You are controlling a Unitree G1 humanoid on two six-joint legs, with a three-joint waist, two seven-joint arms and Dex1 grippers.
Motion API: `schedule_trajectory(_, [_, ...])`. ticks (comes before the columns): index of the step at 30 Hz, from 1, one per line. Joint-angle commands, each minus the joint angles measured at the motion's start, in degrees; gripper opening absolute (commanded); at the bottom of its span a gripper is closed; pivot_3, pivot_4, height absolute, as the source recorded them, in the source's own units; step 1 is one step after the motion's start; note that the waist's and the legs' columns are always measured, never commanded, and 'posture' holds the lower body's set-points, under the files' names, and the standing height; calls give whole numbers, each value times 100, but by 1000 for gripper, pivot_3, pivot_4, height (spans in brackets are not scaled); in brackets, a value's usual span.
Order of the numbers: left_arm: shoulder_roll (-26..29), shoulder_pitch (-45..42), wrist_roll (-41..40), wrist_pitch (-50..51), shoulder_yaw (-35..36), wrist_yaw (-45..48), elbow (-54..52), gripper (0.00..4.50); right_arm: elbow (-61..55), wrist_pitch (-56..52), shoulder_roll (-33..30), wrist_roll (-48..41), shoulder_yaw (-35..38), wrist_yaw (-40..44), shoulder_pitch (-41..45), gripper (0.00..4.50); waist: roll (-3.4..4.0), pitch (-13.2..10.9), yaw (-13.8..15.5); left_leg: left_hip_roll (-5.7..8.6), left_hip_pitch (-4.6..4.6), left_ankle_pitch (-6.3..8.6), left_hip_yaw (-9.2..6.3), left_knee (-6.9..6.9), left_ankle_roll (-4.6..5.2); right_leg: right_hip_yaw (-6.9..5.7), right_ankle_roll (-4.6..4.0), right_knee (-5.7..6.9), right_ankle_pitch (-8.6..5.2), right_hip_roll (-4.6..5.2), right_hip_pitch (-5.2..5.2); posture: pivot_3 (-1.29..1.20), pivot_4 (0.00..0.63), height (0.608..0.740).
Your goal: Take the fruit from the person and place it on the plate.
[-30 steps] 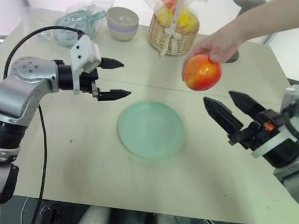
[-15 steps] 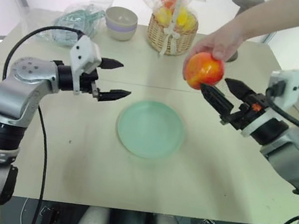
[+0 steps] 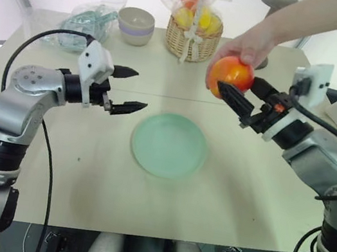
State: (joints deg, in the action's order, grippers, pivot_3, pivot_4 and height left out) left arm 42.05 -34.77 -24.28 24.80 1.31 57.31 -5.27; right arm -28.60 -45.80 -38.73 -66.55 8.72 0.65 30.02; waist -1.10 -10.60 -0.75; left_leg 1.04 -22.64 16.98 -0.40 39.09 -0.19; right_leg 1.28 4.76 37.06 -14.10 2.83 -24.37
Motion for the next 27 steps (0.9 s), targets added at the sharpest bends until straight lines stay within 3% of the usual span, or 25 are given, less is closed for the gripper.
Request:
schedule_trajectory(1, [60, -9, -58, -9, 201, -50, -221, 4461, 132, 97, 167, 289, -38, 191, 221, 4500, 0, 0, 1, 0, 0, 0, 0, 0, 0, 0, 0, 0, 0, 0, 0, 0, 150, 740])
schedule_trajectory(12, [68, 87, -71, -9, 264, -187, -313, 4461, 533, 94, 591, 1101, -72, 632, 450, 4500, 0, 0, 2, 1, -2, 0, 0, -1, 0, -1, 0, 0, 0, 2, -3, 0, 150, 740])
schedule_trajectory(17, [50, 82, -57, -40, 253, -214, -287, 4500, 561, 98, 673, 1317, -14, 723, 503, 3174, 1, -1, 0, 1, -3, 0, 0, -2, 0, -1, 0, 1, 0, 2, -5, 0, 150, 740])
schedule_trajectory(27, [14, 25, -42, -77, 211, -257, -232, 4500, 504, -33, 681, 1448, 86, 761, 533, 3159, 1, -1, 0, 2, -4, 0, 0, -2, 0, -1, 0, 0, 0, 3, -6, 0, 150, 740])
